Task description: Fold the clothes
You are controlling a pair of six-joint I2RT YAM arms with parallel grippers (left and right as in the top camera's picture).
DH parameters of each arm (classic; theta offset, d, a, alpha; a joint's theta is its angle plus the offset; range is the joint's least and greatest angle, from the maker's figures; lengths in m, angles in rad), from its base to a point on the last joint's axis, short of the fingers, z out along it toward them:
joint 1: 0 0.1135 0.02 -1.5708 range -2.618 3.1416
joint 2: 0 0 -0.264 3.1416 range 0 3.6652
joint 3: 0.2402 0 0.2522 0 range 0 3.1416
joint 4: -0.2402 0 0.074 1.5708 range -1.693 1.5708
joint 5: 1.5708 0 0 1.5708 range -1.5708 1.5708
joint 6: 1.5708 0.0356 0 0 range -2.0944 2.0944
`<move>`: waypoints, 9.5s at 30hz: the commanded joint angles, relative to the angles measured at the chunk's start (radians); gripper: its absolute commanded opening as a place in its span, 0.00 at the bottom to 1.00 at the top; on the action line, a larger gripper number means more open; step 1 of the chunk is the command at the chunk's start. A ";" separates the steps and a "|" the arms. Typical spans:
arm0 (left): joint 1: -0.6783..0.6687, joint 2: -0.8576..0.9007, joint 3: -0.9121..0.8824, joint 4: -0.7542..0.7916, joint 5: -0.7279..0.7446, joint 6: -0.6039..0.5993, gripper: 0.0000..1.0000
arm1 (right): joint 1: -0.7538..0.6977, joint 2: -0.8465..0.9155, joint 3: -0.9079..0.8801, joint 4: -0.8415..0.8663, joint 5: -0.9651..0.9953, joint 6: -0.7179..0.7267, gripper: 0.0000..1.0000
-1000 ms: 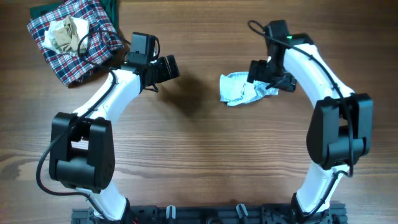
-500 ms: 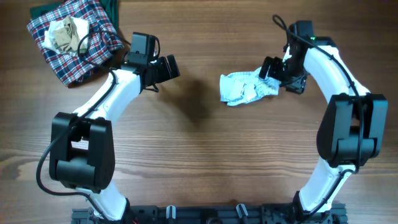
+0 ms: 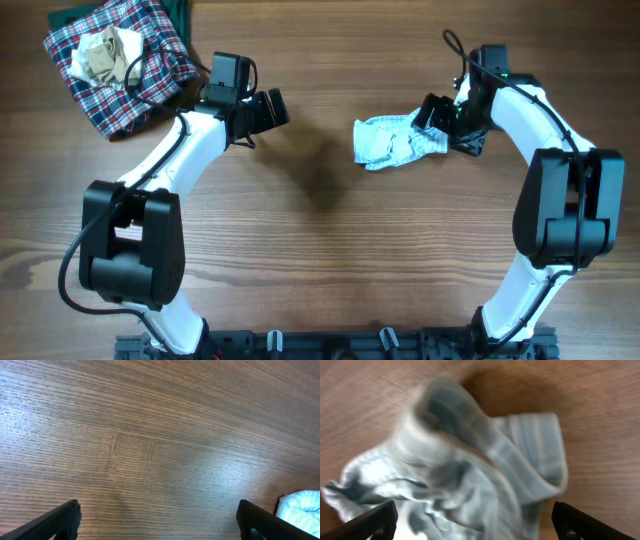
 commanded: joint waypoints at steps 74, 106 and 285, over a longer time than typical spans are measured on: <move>-0.157 0.043 -0.007 0.033 0.253 -0.058 1.00 | 0.249 -0.104 0.136 -0.415 0.468 0.039 0.11; -0.454 0.200 -0.007 0.225 0.219 -0.058 1.00 | 0.249 -0.104 0.136 -0.391 0.307 0.037 0.11; 0.169 0.293 0.014 -0.035 0.562 0.052 1.00 | 0.065 -0.343 0.063 -0.341 0.135 -0.047 0.76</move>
